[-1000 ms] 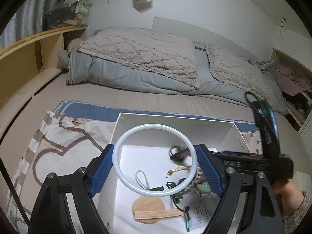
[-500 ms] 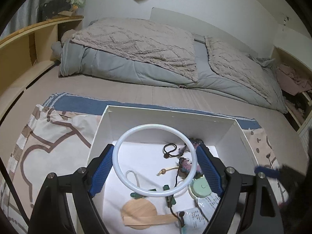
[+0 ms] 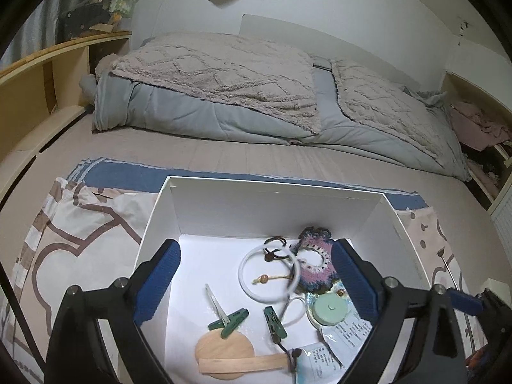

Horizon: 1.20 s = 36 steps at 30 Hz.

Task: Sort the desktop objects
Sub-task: 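Lower the white ring into the shoebox and open the left gripper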

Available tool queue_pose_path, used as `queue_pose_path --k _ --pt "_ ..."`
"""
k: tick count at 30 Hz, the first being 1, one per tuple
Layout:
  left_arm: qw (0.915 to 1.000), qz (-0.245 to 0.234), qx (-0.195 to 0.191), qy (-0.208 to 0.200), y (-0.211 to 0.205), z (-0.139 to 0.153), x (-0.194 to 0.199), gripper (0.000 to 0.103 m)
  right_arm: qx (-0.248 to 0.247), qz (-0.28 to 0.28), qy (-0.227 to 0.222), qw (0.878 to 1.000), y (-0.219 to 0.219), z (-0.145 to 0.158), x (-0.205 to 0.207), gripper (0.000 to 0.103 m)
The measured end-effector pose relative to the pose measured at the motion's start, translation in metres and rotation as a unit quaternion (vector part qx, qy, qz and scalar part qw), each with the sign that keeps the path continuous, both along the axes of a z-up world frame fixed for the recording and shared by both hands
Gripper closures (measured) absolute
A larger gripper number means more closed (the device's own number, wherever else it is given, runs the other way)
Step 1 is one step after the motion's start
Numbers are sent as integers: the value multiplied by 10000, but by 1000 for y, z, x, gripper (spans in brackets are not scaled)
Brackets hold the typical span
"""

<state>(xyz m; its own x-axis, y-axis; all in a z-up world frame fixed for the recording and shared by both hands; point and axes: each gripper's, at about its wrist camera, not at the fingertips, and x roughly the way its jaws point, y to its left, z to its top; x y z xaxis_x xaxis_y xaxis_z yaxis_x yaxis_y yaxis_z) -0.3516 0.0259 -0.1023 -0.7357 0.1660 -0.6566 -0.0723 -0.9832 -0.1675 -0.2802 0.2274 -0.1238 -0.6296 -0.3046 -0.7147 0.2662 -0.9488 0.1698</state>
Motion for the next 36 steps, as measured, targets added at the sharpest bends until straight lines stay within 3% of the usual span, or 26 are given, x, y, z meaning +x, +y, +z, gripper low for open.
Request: queue_pose_path --k 6,12,19,36 --pt "9999 -56 -87 60 1 11 15 7 111 -157 45 9998 -1 4 8 0" --pt "9995 -101 -235 170 1 24 37 7 -253 -329 64 9991 11 15 17 0" --pt "9993 -155 -224 243 1 39 68 7 -59 -564 560 9968 11 38 36 0" --pt "9979 -112 -130 626 -9 78 132 6 -3 -567 940 9940 4 69 79 0"
